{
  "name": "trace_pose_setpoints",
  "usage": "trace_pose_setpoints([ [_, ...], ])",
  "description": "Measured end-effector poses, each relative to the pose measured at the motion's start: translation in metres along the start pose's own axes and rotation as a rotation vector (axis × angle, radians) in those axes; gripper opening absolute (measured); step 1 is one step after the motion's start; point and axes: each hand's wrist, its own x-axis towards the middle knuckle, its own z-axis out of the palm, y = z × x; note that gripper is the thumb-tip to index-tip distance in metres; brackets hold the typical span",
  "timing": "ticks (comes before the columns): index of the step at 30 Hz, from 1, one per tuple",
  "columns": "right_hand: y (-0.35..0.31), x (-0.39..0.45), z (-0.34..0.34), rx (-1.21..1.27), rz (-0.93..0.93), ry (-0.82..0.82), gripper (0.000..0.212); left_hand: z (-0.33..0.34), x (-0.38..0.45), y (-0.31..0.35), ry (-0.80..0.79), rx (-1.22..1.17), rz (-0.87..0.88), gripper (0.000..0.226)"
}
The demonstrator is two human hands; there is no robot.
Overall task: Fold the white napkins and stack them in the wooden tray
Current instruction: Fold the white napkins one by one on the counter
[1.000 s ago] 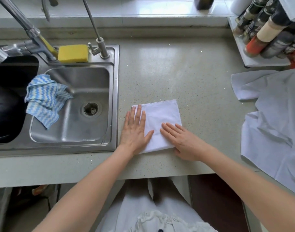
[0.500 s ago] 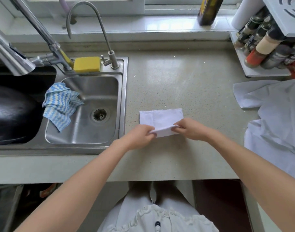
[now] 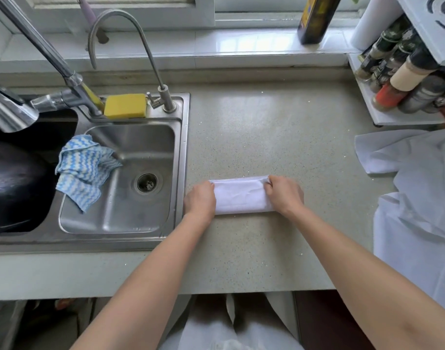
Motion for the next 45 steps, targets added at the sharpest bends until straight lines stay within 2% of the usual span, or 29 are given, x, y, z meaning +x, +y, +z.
trace_pose_setpoints([
  [9,-0.007,0.008,-0.002,-0.014,0.084,-0.067,0.028,0.001,-0.003,0.011,0.015,0.217,-0.053,0.03],
  [17,-0.012,0.012,-0.005,-0.018,0.112,-0.104,0.025,0.002,0.0,0.01,0.026,0.154,-0.045,0.03],
  [20,-0.01,0.005,-0.001,0.028,0.126,-0.001,0.022,0.002,0.001,0.01,0.024,0.128,-0.035,0.03],
  [23,-0.012,-0.011,0.007,0.197,0.152,0.228,0.014,0.003,0.003,0.009,0.022,0.118,-0.037,0.03],
  [25,-0.017,-0.025,0.014,0.227,0.054,0.406,0.022,0.003,0.003,0.009,0.025,0.114,-0.037,0.03],
  [27,-0.021,-0.034,0.022,0.155,-0.151,0.459,0.038,0.003,0.003,0.009,0.022,0.111,-0.036,0.03],
  [30,-0.025,-0.034,0.033,0.018,-0.39,0.193,0.055,0.003,0.003,0.009,0.018,0.105,-0.042,0.03],
  [33,-0.018,-0.024,0.047,-0.107,-0.42,-0.005,0.057,0.003,0.004,0.008,0.018,0.109,-0.045,0.028],
  [38,-0.011,-0.017,0.055,-0.144,-0.414,-0.028,0.058,-0.001,0.006,0.007,0.005,0.074,-0.058,0.028],
  [40,-0.011,-0.016,0.055,-0.15,-0.406,-0.034,0.058,-0.002,0.003,0.005,0.102,0.082,-0.042,0.025],
  [41,-0.011,-0.016,0.054,-0.148,-0.405,-0.04,0.058,0.0,-0.001,0.003,0.203,0.091,0.01,0.024],
  [43,-0.011,-0.017,0.054,-0.144,-0.403,-0.046,0.057,0.01,-0.009,0.003,0.368,0.05,0.195,0.036],
  [45,-0.012,-0.017,0.054,-0.142,-0.409,-0.038,0.057,0.023,-0.016,0.004,0.287,0.115,0.387,0.05],
])
